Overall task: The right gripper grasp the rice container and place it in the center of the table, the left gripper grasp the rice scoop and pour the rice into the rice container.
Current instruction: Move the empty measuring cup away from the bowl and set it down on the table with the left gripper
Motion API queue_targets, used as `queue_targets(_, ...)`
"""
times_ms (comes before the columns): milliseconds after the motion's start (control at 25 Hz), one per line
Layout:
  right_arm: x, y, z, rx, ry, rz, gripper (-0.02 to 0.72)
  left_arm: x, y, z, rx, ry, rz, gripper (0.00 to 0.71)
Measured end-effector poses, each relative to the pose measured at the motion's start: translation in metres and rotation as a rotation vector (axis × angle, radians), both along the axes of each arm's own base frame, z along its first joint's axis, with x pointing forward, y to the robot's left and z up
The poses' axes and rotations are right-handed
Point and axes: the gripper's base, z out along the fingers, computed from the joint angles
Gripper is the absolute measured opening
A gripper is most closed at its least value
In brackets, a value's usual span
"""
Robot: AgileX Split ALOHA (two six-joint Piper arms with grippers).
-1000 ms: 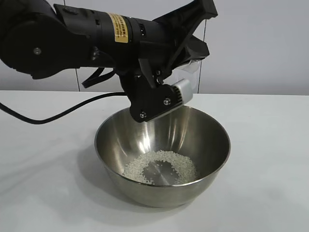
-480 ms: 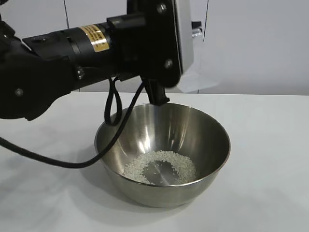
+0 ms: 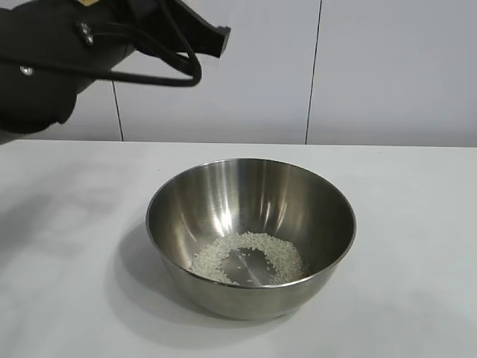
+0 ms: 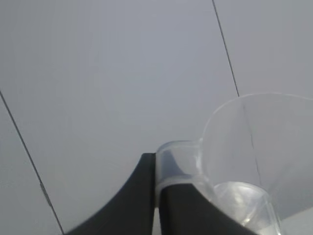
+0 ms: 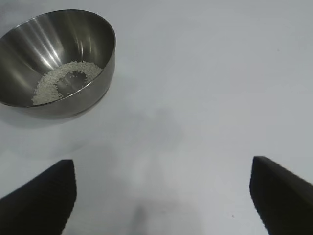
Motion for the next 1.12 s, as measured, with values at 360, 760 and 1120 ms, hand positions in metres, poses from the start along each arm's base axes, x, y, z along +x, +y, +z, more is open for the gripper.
queue_targets(360,0.0,0.0,0.0,0.0,-0.001,0.0,0.661,-0.015,0.049,-0.036,-0.178,0.176,0.035,0.006)
queue_targets(760,0.0,0.0,0.0,0.0,-0.003,0.0,0.661,-0.04,0.106,-0.084,-0.088,0.344,0.125,0.006)
queue_targets(1120,0.0,0.0,0.0,0.0,-0.003,0.0,0.661,-0.044,0.099,-0.13,0.068,0.48,0.044,0.006)
